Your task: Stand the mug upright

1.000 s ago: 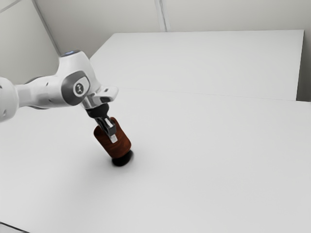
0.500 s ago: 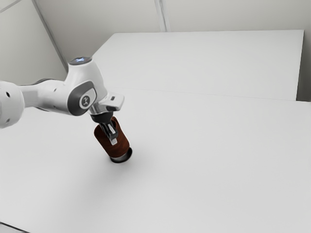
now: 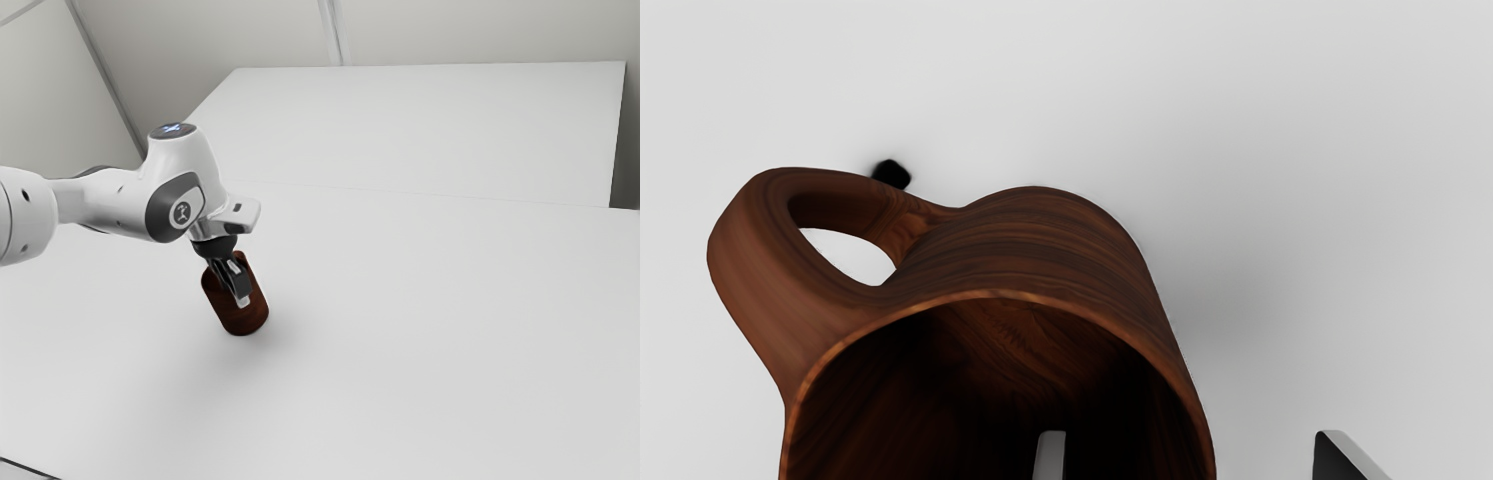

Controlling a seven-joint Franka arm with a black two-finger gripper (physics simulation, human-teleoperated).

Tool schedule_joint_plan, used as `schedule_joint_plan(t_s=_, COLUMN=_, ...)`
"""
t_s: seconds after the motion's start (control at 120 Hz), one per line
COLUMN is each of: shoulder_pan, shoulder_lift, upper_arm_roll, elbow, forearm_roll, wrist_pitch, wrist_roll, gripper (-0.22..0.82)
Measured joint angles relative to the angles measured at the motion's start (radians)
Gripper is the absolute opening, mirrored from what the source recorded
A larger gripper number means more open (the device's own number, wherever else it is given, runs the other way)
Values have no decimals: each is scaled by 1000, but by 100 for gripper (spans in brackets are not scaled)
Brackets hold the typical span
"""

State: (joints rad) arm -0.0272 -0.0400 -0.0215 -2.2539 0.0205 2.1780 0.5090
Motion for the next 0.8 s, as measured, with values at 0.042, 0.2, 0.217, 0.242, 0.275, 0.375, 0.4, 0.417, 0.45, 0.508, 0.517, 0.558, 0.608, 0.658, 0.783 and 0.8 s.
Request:
schedule_joint_plan(t_s=0.042, shoulder_pan=1, shoulder_lift=-4, upper_arm_roll=0, elbow=0, forearm_roll=0, wrist_pitch=0, wrist_roll=1, gripper=43)
schedule_joint_plan(t_s=0.2, shoulder_pan=4, shoulder_lift=-42, upper_arm_roll=0, elbow=8, forearm_roll=1, wrist_pitch=-15, wrist_roll=2, gripper=52)
schedule_joint_plan(t_s=0.217, shoulder_pan=3, shoulder_lift=-49, upper_arm_roll=0, elbow=12, forearm_roll=0, wrist_pitch=-21, wrist_roll=1, gripper=53)
schedule_joint_plan(t_s=0.242, shoulder_pan=3, shoulder_lift=-59, upper_arm_roll=0, elbow=19, forearm_roll=-1, wrist_pitch=-30, wrist_roll=0, gripper=54)
schedule_joint_plan(t_s=0.275, shoulder_pan=3, shoulder_lift=-66, upper_arm_roll=0, elbow=27, forearm_roll=-5, wrist_pitch=-43, wrist_roll=-3, gripper=55)
schedule_joint_plan(t_s=0.375, shoulder_pan=2, shoulder_lift=-83, upper_arm_roll=1, elbow=62, forearm_roll=-13, wrist_pitch=-76, wrist_roll=-35, gripper=57)
schedule_joint_plan(t_s=0.4, shoulder_pan=2, shoulder_lift=-88, upper_arm_roll=3, elbow=69, forearm_roll=-15, wrist_pitch=-86, wrist_roll=-49, gripper=57)
schedule_joint_plan(t_s=0.417, shoulder_pan=1, shoulder_lift=-91, upper_arm_roll=5, elbow=78, forearm_roll=-18, wrist_pitch=-97, wrist_roll=-59, gripper=57)
schedule_joint_plan(t_s=0.45, shoulder_pan=4, shoulder_lift=-94, upper_arm_roll=7, elbow=104, forearm_roll=-26, wrist_pitch=-119, wrist_roll=-80, gripper=58)
schedule_joint_plan(t_s=0.508, shoulder_pan=5, shoulder_lift=-98, upper_arm_roll=6, elbow=161, forearm_roll=-36, wrist_pitch=-162, wrist_roll=-117, gripper=59)
schedule_joint_plan(t_s=0.517, shoulder_pan=5, shoulder_lift=-98, upper_arm_roll=5, elbow=171, forearm_roll=-37, wrist_pitch=-168, wrist_roll=-122, gripper=59)
schedule_joint_plan(t_s=0.558, shoulder_pan=5, shoulder_lift=-99, upper_arm_roll=4, elbow=215, forearm_roll=-41, wrist_pitch=-195, wrist_roll=-146, gripper=59)
schedule_joint_plan(t_s=0.608, shoulder_pan=3, shoulder_lift=-97, upper_arm_roll=5, elbow=260, forearm_roll=-45, wrist_pitch=-221, wrist_roll=-172, gripper=59)
schedule_joint_plan(t_s=0.658, shoulder_pan=4, shoulder_lift=-94, upper_arm_roll=5, elbow=319, forearm_roll=-47, wrist_pitch=-254, wrist_roll=-197, gripper=60)
schedule_joint_plan(t_s=0.783, shoulder_pan=3, shoulder_lift=-51, upper_arm_roll=12, elbow=508, forearm_roll=-48, wrist_pitch=-376, wrist_roll=-249, gripper=60)
schedule_joint_plan(t_s=0.8, shoulder_pan=5, shoulder_lift=-43, upper_arm_roll=12, elbow=534, forearm_roll=-48, wrist_pitch=-393, wrist_roll=-255, gripper=60)
